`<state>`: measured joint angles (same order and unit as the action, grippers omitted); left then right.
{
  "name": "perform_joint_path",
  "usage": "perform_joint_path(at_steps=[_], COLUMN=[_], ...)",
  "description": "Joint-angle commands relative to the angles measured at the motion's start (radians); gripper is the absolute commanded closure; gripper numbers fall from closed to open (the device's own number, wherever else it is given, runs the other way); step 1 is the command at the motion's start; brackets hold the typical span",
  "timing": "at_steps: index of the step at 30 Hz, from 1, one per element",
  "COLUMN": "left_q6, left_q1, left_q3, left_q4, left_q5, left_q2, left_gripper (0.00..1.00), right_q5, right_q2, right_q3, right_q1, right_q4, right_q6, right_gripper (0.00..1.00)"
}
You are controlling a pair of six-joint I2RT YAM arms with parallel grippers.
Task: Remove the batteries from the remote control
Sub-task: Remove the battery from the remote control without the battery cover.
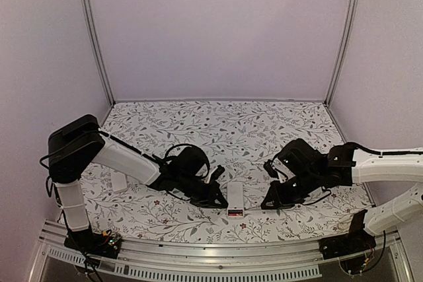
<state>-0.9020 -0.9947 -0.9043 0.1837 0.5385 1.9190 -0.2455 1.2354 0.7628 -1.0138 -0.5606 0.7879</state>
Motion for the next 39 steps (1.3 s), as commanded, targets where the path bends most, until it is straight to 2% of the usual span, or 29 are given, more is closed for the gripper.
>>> perform_joint_path(at_steps=[1,39], left_q6=[0.013,0.013], left_q1=[-0.018,-0.018], left_q3=[-0.018,-0.018], left_q4=[-0.018,-0.023], left_q5=[0.003,0.002], left_q2=[0.022,0.019], left_gripper=[0.94,0.97], right_q5=[-0.002,-0.009], right_q2=[0.015,0.074], right_q3=[0.025,0.059], right_q1=[0.004,0.001], right_q4=[-0.014,-0.067], right_q6=[-0.021,-0.035], right_gripper=[1.00,1.00])
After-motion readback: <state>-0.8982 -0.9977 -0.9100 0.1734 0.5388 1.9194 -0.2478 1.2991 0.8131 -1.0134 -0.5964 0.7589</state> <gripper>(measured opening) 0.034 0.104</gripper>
